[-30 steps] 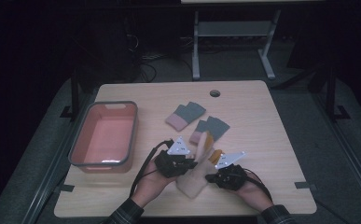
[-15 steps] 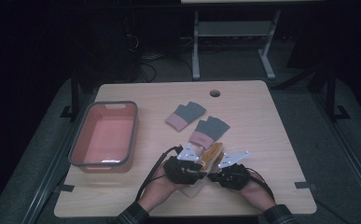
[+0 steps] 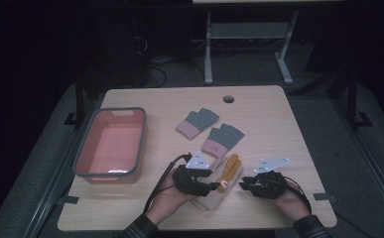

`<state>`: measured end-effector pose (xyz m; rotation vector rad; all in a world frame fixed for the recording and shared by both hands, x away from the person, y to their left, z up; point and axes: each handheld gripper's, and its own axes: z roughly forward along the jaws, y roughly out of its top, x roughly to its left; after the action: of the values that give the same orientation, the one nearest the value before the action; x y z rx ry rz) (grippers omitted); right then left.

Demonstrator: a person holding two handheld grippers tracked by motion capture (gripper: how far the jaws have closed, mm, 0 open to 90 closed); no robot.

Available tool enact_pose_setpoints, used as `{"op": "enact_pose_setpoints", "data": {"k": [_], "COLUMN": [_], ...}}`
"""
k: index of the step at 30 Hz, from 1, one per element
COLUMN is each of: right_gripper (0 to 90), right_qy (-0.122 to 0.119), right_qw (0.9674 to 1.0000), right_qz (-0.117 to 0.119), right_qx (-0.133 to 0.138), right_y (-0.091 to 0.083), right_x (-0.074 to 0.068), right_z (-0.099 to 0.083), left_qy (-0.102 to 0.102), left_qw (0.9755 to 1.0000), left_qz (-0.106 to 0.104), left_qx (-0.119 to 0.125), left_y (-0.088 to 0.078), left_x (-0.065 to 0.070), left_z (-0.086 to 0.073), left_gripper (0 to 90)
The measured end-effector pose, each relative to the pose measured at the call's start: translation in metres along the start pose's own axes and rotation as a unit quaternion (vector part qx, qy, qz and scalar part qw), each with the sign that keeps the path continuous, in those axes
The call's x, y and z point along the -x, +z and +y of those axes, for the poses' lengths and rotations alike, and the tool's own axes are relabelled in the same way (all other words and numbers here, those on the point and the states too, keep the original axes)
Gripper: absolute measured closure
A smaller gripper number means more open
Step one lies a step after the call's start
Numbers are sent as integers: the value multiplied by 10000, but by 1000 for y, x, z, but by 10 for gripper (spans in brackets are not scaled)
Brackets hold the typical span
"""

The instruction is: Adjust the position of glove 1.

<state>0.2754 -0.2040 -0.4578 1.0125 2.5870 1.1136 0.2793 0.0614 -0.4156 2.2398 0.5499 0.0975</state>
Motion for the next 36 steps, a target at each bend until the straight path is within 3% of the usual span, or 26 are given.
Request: {"op": "enact_pose_setpoints", "data": {"k": [1, 2, 6, 9, 12, 14, 18, 23, 31, 33, 36], "right_gripper": [572, 439, 336, 322, 310, 308, 303, 303, 304, 303, 304], "right_qy": [10, 90, 242, 315, 323, 344, 275, 268, 253, 267, 267], "right_qw": [9999, 9996, 9981, 9974, 9967, 9964, 9962, 9961, 9961, 9960, 9960], "right_qz": [-108, -275, -566, -638, -745, -772, -827, -834, -846, -849, -853], "right_qx": [36, 52, 91, 96, 90, 63, 39, 52, 67, 67, 67], "right_y": [-2, -4, -6, -5, -4, -4, -2, -2, -2, -1, -1], "right_x": [3, 8, 22, 27, 32, 33, 32, 32, 32, 33, 32], "right_z": [-2, -7, -15, -17, -19, -19, -20, -20, -20, -20, -20], "left_qy": [15, 36, 91, 140, 263, 402, 449, 421, 397, 436, 429], "left_qw": [10000, 10000, 9997, 9994, 9984, 9971, 9969, 9978, 9988, 9986, 9989], "left_qz": [-5, 19, 115, 142, 314, 489, 490, 377, 274, 302, 155], "left_qx": [-15, -85, -202, -272, -395, -414, -414, -350, -61, -54, -101], "left_y": [3, 11, 24, 33, 42, 44, 44, 36, 5, -2, -5], "left_x": [1, 3, 5, 7, 9, 10, 10, 8, -2, -4, -9], "left_z": [1, 2, 4, 4, 2, 1, 1, 2, 9, 10, 8], "left_gripper": [479, 463, 440, 399, 399, 469, 587, 675, 696, 696, 695]}}
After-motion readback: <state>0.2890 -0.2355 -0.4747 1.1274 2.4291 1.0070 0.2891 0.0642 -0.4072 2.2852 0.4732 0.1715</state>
